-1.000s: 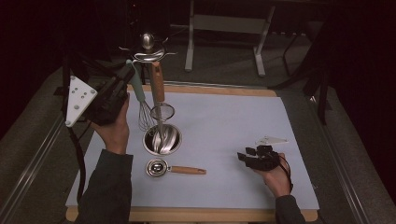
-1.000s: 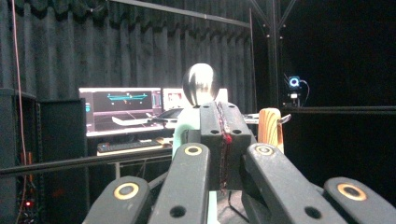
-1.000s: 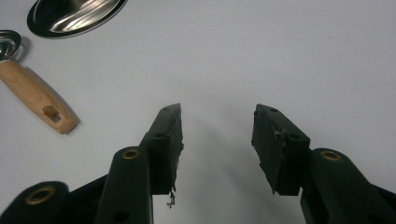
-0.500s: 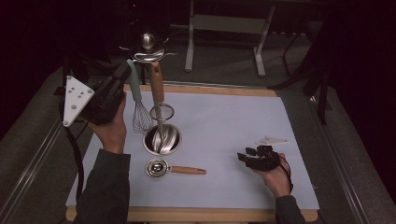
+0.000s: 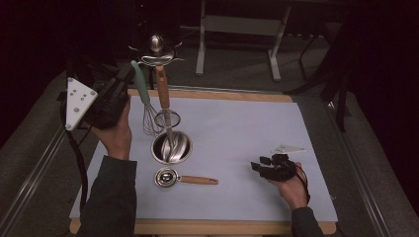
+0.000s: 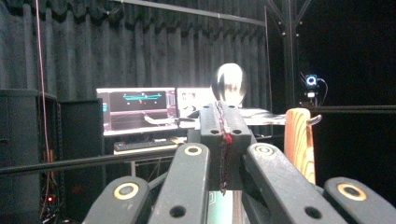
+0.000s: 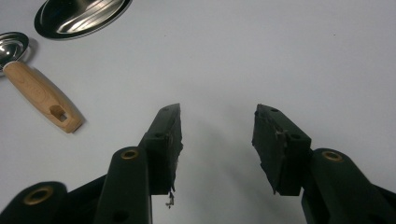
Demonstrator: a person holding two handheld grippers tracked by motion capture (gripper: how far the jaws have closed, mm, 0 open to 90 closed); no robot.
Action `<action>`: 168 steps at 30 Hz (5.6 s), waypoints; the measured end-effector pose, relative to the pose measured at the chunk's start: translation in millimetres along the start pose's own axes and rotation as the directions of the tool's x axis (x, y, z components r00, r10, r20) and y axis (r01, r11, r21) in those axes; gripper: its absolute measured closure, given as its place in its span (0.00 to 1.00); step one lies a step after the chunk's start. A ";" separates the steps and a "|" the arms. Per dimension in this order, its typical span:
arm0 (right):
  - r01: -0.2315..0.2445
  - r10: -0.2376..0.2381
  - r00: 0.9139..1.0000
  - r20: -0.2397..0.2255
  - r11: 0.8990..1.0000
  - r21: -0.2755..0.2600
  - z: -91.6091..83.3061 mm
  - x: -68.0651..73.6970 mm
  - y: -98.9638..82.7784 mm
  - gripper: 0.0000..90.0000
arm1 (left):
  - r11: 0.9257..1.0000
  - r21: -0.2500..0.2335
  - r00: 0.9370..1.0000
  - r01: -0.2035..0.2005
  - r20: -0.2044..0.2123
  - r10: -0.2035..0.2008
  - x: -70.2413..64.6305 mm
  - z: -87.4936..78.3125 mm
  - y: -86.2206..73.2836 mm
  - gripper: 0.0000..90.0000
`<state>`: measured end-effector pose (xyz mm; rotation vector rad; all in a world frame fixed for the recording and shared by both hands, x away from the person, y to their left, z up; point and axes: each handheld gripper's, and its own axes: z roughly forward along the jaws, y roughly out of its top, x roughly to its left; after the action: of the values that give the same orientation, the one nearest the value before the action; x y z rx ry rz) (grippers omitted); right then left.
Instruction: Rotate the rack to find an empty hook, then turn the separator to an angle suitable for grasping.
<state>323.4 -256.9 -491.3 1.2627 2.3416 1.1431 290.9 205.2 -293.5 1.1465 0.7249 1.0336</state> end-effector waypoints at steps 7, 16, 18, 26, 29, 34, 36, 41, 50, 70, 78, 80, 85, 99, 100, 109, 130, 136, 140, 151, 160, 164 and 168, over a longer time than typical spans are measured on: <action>-0.001 0.001 1.000 0.000 1.000 0.006 1.8 -0.2 -1.3 0.57 | 1.000 0.021 1.000 0.008 -0.008 -0.008 10.7 3.1 0.2 1.00; 0.002 -0.002 1.000 0.000 1.000 0.005 2.0 -0.8 -1.6 0.57 | 0.999 0.045 1.000 -0.001 -0.028 0.002 18.3 9.6 1.8 1.00; 0.000 0.000 1.000 -0.001 1.000 0.006 1.9 -0.7 -1.7 0.57 | 0.999 0.046 0.999 0.003 -0.033 -0.002 19.4 11.2 1.6 1.00; -0.004 0.004 1.000 -0.001 1.000 0.010 2.7 -1.8 -2.8 0.57 | 0.998 0.060 0.999 0.007 -0.045 -0.005 25.3 18.2 1.2 1.00; -0.007 0.007 1.000 0.000 1.000 0.012 2.8 -1.9 -3.0 0.57 | 0.998 0.064 0.999 0.006 -0.049 -0.003 26.8 19.7 1.2 1.00; -0.009 0.009 1.000 -0.001 1.000 0.010 2.6 -2.2 -3.2 0.57 | 0.998 0.064 0.998 0.008 -0.059 -0.004 29.1 22.5 1.5 1.00; -0.011 0.011 1.000 -0.001 1.000 0.009 2.4 -2.4 -3.2 0.57 | 0.998 0.065 0.998 0.012 -0.060 -0.008 29.5 23.4 1.5 1.00; -0.011 0.011 1.000 -0.001 1.000 0.010 2.4 -2.9 -3.5 0.57 | 0.997 0.072 0.998 0.010 -0.064 -0.005 31.6 27.5 1.5 1.00; -0.011 0.011 1.000 0.001 1.000 0.011 2.2 -3.7 -3.9 0.57 | 0.996 0.085 0.998 0.015 -0.064 -0.009 36.6 35.4 1.6 1.00; -0.017 0.017 1.000 0.001 1.000 0.009 2.0 -4.3 -4.5 0.57 | 0.993 0.117 0.997 0.020 -0.077 -0.011 41.0 46.7 0.8 1.00; -0.021 0.021 1.000 0.001 1.000 0.007 0.7 -5.6 -4.7 0.57 | 0.992 0.125 0.997 0.014 -0.078 -0.004 41.3 48.0 1.2 1.00; -0.022 0.022 1.000 0.003 1.000 0.008 0.4 -5.9 -4.8 0.57 | 0.992 0.128 0.997 0.012 -0.076 -0.002 41.6 47.5 1.4 1.00; -0.022 0.022 1.000 0.005 1.000 0.006 0.6 -6.9 -5.4 0.57 | 0.991 0.130 0.997 0.008 -0.073 0.001 41.4 44.5 1.1 1.00; -0.025 0.025 1.000 0.007 1.000 0.011 0.7 -7.5 -6.1 0.57 | 0.989 0.150 0.996 -0.006 -0.085 0.019 48.8 36.8 0.7 0.99; -0.024 0.024 1.000 0.007 1.000 0.012 0.7 -7.5 -6.0 0.57 | 0.988 0.152 0.996 -0.006 -0.087 0.019 50.1 35.6 0.3 0.99; -0.021 0.021 1.000 0.008 1.000 0.015 1.6 -7.1 -7.0 0.57 | 0.983 0.183 0.994 0.000 -0.106 0.020 60.9 24.7 -7.6 0.99; -0.016 0.016 1.000 0.005 0.999 0.028 4.3 -4.7 -7.7 0.57 | 0.951 0.308 0.998 -0.021 -0.049 0.038 56.6 -6.6 -54.8 0.90; 0.000 0.000 1.000 -0.002 0.999 0.038 7.9 1.0 -7.0 0.57 | 0.927 0.374 0.999 0.010 -0.038 0.005 54.7 -19.1 -83.8 0.87; 0.024 -0.023 1.000 -0.011 0.998 0.055 15.2 8.3 -6.6 0.57 | 0.911 0.411 0.999 0.043 -0.041 -0.029 50.3 -27.9 -109.6 0.85; 0.079 -0.076 0.996 -0.039 0.992 0.095 29.6 27.9 -6.1 0.58 | 0.852 0.513 0.995 0.104 -0.056 -0.088 49.4 -48.0 -159.6 0.80; 0.127 -0.119 0.988 -0.100 0.989 0.081 38.2 54.2 -1.1 0.60 | 0.798 0.591 0.994 0.113 -0.068 -0.091 47.0 -68.3 -193.3 0.78; 0.150 -0.138 0.980 -0.143 0.986 0.075 43.0 68.3 0.0 0.66 | 0.771 0.625 0.993 0.118 -0.072 -0.094 44.8 -76.0 -209.9 0.78; 0.182 -0.164 0.970 -0.181 0.980 0.086 48.2 83.7 -0.5 0.90 | 0.750 0.648 0.991 0.134 -0.080 -0.108 46.3 -79.3 -223.3 0.78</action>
<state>299.1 -165.6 -511.7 0.9994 2.6084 1.1302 300.1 261.9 -528.0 1.6547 1.2372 0.6941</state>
